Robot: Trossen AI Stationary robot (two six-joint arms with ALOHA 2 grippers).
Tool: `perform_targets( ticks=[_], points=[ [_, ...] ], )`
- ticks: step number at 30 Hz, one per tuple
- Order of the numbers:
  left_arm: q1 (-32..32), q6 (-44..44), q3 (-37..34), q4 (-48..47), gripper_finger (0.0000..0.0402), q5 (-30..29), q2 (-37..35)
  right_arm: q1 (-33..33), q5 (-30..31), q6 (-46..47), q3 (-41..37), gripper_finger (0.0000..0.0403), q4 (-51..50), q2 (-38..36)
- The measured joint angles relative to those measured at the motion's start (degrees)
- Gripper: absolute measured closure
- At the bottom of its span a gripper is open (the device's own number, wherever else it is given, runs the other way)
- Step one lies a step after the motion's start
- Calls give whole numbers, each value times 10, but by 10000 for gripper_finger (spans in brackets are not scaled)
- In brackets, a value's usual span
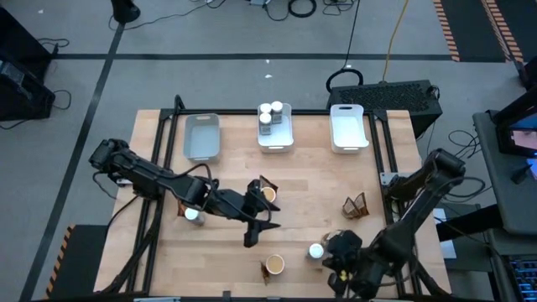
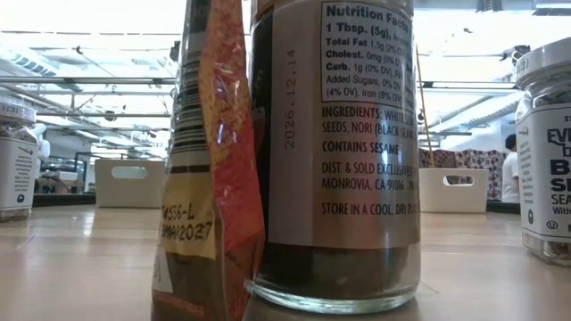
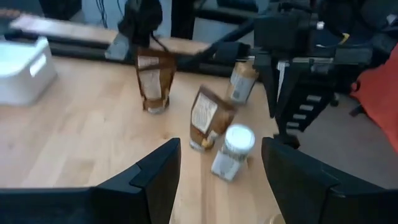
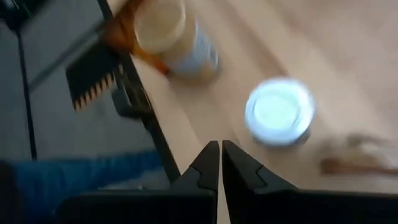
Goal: Sort spices by type
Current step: Put the white seasoning bottle into the left white bin
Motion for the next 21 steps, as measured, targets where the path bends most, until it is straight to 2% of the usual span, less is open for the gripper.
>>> perform_targets(
  ticks=[6, 9, 16, 21],
  points=[
    [-1, 26, 68, 2, 176, 16, 59, -3, 97, 3, 1, 403, -29, -59],
    [-4, 26, 112, -2, 176, 21, 104, -10, 100, 53, 1, 403, -77, -75],
    [-4, 32, 218, -118, 176, 50, 203, -11, 100, 122, 1, 403, -188, -90],
    [-3, 48, 261, -115, 176, 95, 265, -11, 100, 136, 1, 403, -226, -92]
  ],
)
